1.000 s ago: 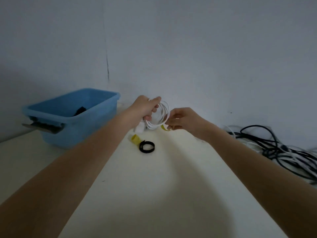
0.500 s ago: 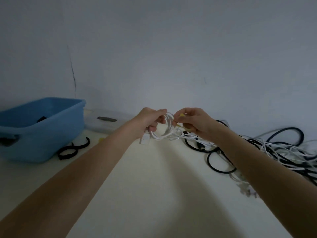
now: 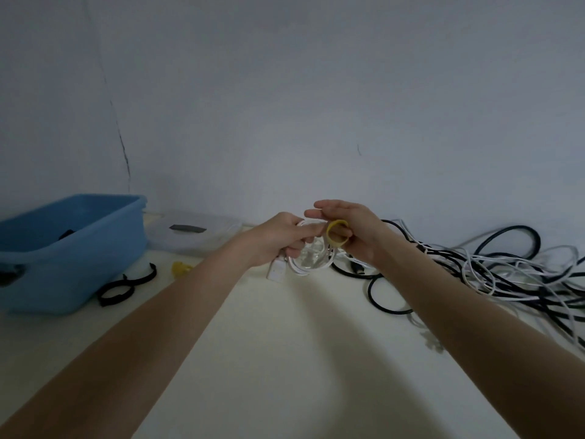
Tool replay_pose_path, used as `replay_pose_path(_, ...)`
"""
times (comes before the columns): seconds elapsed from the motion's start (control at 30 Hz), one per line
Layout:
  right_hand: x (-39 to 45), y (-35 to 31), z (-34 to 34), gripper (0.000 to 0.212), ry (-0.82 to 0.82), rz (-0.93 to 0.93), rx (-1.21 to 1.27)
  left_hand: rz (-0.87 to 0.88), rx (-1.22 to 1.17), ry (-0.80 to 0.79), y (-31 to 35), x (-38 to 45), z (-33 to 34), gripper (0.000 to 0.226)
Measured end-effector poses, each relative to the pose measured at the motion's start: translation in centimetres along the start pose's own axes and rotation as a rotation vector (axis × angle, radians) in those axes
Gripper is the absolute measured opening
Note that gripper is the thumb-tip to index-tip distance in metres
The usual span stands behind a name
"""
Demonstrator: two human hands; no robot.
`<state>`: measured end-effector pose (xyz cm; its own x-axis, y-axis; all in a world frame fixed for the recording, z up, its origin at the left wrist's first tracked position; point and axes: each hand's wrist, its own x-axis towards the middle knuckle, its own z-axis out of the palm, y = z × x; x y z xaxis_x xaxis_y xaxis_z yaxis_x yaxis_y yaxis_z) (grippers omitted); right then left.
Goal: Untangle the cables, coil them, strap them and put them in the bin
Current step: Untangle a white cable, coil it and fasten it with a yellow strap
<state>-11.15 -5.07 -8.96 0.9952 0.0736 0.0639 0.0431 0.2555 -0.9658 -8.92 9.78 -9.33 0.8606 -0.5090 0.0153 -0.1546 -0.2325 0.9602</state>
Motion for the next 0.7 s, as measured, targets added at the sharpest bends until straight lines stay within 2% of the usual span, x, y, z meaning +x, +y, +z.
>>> replay_pose_path(0.13,-0.3,0.0,0.3,0.016,0.097,-0.094,-0.18,-0.021,-0.212,-0.106,0.4,0.0,0.6,0.032)
replay_pose_path(0.2,-0.2,0.2,0.3,0.019,0.174,-0.124,-0.247,-0.011,-0.166,-0.122,0.4,0.0,1.0,0.026)
replay_pose_path(0.27,-0.1,0.4,0.2,0.022,0.195,-0.124,-0.269,-0.016,-0.096,-0.072,0.2,0.4,1.3,0.021)
replay_pose_path(0.43,-0.7,0.1,-0.2,0.01,0.066,-0.07,-0.14,-0.091,-0.14,0.094,-0.1,1.2,1.2,0.028)
replay_pose_path(0.57,-1.1,-0.3,-1.1,0.02,-0.059,-0.031,0.034,-0.105,-0.283,0.164,-0.1,1.4,0.3,0.029)
replay_pose_path(0.7,-0.9,-0.2,-1.4,0.03,-0.053,-0.089,0.151,-0.131,-0.446,0.174,-0.2,1.6,0.0,0.028)
